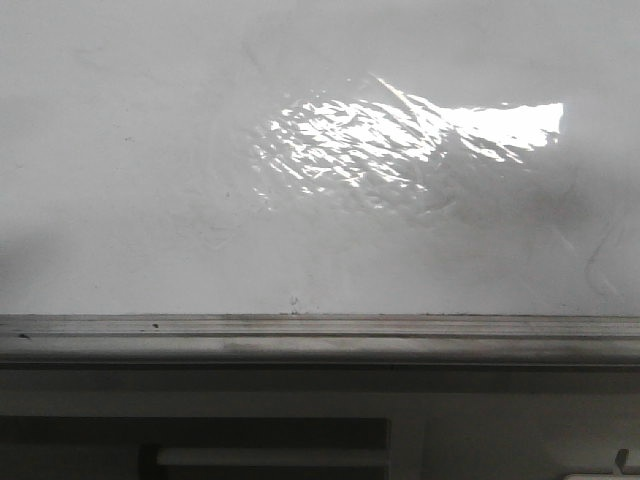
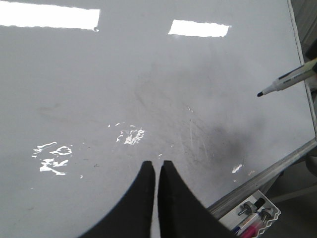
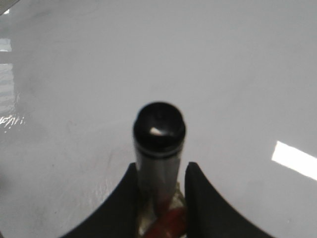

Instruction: Write number 9 on whiteboard

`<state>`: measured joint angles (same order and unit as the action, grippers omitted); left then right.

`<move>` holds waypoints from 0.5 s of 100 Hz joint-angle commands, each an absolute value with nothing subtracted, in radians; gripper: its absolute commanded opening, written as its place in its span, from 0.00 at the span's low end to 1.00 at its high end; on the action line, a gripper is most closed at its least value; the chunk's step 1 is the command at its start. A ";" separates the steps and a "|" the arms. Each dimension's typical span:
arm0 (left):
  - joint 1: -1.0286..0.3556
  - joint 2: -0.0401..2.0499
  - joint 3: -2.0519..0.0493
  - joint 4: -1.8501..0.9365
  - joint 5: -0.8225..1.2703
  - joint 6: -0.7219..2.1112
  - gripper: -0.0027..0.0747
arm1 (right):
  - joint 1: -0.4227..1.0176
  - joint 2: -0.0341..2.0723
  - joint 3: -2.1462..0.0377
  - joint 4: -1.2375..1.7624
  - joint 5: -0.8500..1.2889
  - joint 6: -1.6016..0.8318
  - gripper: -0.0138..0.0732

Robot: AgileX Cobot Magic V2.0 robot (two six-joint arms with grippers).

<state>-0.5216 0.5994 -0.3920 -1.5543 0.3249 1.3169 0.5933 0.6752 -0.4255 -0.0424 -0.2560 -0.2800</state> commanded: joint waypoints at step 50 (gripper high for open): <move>-0.520 0.599 -0.419 -1.586 0.318 1.315 0.01 | 0.586 0.713 -0.349 0.047 -0.584 -0.284 0.11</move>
<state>-0.5216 0.5994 -0.3920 -1.5543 0.3175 1.3169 0.5933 0.6883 -0.3223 0.0463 -0.4849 -0.2800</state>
